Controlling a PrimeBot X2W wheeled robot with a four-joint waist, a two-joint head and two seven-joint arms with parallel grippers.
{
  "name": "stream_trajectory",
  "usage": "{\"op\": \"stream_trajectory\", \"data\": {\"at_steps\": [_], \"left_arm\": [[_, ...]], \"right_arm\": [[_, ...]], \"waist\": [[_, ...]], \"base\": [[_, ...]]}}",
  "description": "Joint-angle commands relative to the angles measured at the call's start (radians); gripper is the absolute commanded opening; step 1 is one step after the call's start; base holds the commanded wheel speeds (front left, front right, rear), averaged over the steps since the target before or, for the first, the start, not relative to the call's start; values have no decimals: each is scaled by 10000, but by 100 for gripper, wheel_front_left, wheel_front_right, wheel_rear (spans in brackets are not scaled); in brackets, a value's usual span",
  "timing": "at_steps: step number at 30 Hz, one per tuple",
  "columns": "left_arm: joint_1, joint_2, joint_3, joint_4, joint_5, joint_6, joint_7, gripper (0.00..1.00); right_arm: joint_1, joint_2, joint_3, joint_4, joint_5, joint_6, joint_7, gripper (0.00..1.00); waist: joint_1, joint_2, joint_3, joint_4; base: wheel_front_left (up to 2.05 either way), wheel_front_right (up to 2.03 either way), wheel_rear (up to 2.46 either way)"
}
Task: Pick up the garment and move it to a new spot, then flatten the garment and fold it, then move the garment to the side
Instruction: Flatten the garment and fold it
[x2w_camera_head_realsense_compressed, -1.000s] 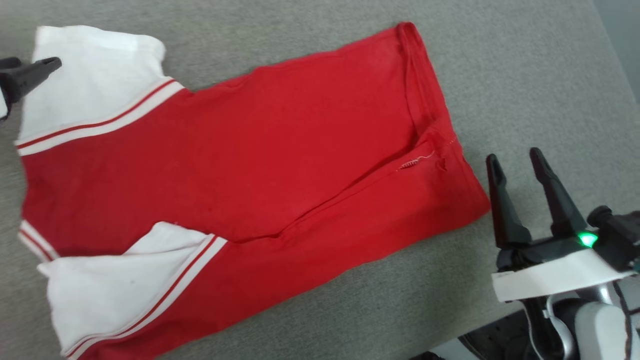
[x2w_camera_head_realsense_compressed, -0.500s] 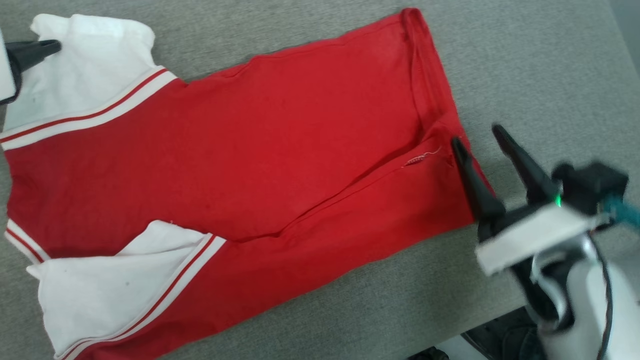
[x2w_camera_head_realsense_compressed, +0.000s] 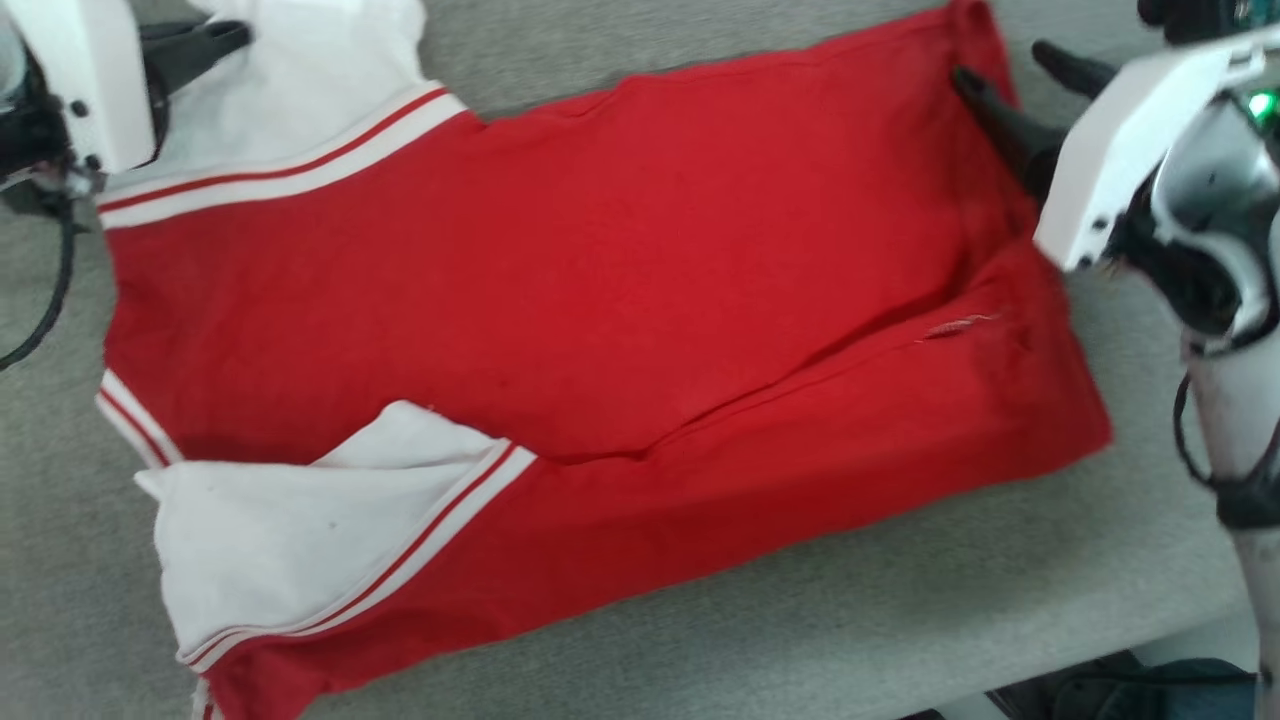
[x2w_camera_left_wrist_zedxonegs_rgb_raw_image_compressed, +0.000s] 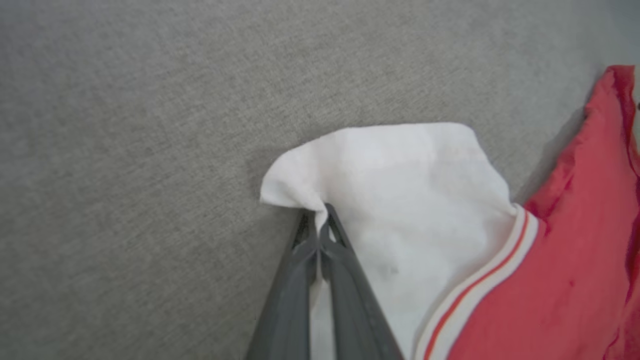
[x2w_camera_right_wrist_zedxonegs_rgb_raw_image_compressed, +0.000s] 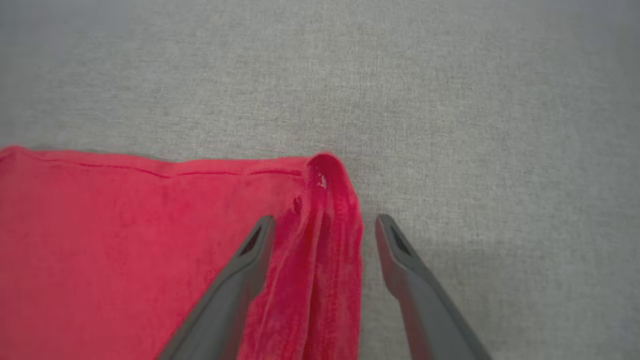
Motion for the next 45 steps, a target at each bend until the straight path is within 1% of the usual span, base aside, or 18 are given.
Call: {"op": "stream_trajectory", "data": {"at_steps": [1,5,7,8,9,11,14,18,21,25,31,32,35,37,38,41,45], "left_arm": [[38,-86,-138,-53,3,20,9,0],[-106,-188,-319,-304,-10,20,-125,0],[-136,-210,-387,-386,-71,22,-213,0],[-145,-218,-415,-412,-113,22,-278,0],[-153,-238,-439,-455,-154,22,-333,0],[-98,-278,-421,-545,-304,22,-515,0],[27,-451,-192,-759,-808,22,-814,0],[156,-485,-77,-1402,-937,20,-1243,0],[455,-385,6,-2149,-1039,20,-1728,0],[1180,-113,-51,-3333,-1065,20,-2489,0],[2830,648,-277,-5141,-871,20,-4198,0],[2830,648,-277,-5141,-871,20,-4198,0],[3753,1010,-448,-5760,-741,22,-5189,0],[4369,1208,-597,-6059,-692,20,-5719,0],[4953,1394,-713,-6259,-679,20,-6240,0],[5873,1462,-897,-6401,-637,20,-6927,0],[6844,1173,-1021,-6218,-737,20,-7593,0]], "right_arm": [[-127,4,-23,157,34,-3,108,100],[-687,1,156,923,87,-2,897,100],[-759,25,203,1126,86,-2,1066,100],[-793,27,216,1167,75,-2,1064,82],[-820,28,207,1213,77,-2,1059,46],[-901,-47,97,1270,41,-2,934,0],[-864,-203,7,1242,-23,-3,728,0],[-556,-470,-10,815,-7,-3,564,0],[-15,-769,-12,354,106,-3,581,0],[1030,-1245,-168,-407,243,-3,688,0],[2988,-1770,-747,-1594,455,-3,1007,0],[2988,-1770,-747,-1594,455,-3,1007,0],[4050,-1984,-1154,-2213,527,-3,1153,0],[4736,-2012,-1544,-2613,595,-3,1212,0],[5386,-1989,-1920,-3011,596,-3,1273,0],[6190,-1812,-2442,-3374,627,-3,1343,0],[6892,-1469,-3052,-3444,658,-3,1304,0]], "waist": [[0,0,166,208],[0,0,285,462],[0,0,312,541],[0,0,312,570],[0,0,305,595],[0,0,248,658],[0,0,23,796],[0,0,-446,1130],[0,0,-915,1474],[0,0,-1657,1941],[0,0,-2658,2466],[0,0,-2658,2466],[0,0,-3014,2705],[0,0,-3184,2867],[0,0,-3291,2964],[0,0,-3380,3049],[0,0,-3358,3132]], "base": [[0,0,0],[0,0,0],[0,0,0],[0,0,0],[0,0,0],[0,0,0],[0,0,0],[0,0,0],[0,0,0],[0,0,0],[0,0,0],[0,0,0],[0,0,0],[0,0,0],[0,0,0],[0,0,0],[0,0,0]]}}
